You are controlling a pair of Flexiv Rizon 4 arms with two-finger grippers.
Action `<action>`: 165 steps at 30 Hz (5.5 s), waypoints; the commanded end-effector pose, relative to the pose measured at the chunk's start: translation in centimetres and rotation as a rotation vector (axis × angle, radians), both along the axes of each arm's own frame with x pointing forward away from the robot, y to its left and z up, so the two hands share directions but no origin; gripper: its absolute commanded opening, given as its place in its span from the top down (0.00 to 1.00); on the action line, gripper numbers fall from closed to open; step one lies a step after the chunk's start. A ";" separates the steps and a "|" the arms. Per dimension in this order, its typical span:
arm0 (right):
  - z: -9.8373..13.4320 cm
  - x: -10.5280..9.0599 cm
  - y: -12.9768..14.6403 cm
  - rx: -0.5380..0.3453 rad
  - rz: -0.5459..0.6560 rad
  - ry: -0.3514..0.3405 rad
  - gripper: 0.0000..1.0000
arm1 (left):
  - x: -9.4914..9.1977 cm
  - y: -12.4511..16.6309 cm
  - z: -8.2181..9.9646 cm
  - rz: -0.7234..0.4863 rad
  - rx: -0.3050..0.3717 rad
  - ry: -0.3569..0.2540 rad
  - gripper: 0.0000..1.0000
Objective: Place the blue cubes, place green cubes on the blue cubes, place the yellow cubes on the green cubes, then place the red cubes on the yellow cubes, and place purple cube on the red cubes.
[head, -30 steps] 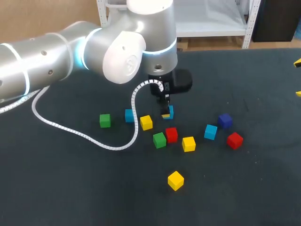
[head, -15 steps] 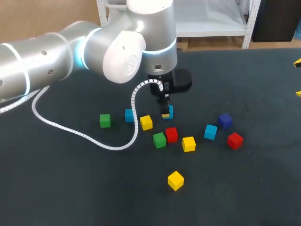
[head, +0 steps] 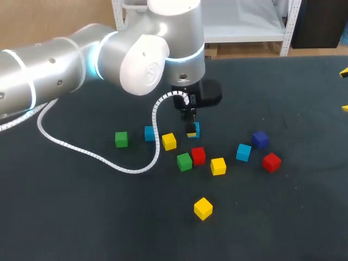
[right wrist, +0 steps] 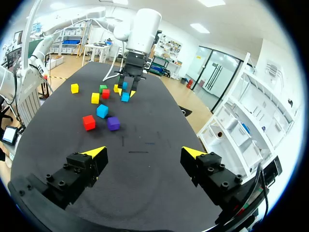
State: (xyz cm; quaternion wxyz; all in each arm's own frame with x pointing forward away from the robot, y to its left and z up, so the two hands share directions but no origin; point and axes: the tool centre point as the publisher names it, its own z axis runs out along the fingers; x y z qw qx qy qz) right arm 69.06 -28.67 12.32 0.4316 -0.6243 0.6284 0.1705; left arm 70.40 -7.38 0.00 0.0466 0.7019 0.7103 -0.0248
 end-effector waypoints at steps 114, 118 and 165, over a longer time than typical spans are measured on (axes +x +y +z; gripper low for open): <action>0.0 -0.1 0.0 0.000 -0.001 -0.002 0.00 | 0.2 12.2 -0.7 -0.066 0.043 -0.032 0.97; 0.0 -0.1 0.0 0.000 -0.001 -0.002 0.00 | 0.4 12.4 -0.6 -0.061 0.051 -0.035 1.00; 0.0 -0.1 0.0 0.000 -0.001 -0.002 0.00 | -2.0 6.9 0.0 -0.007 -0.001 -0.006 1.00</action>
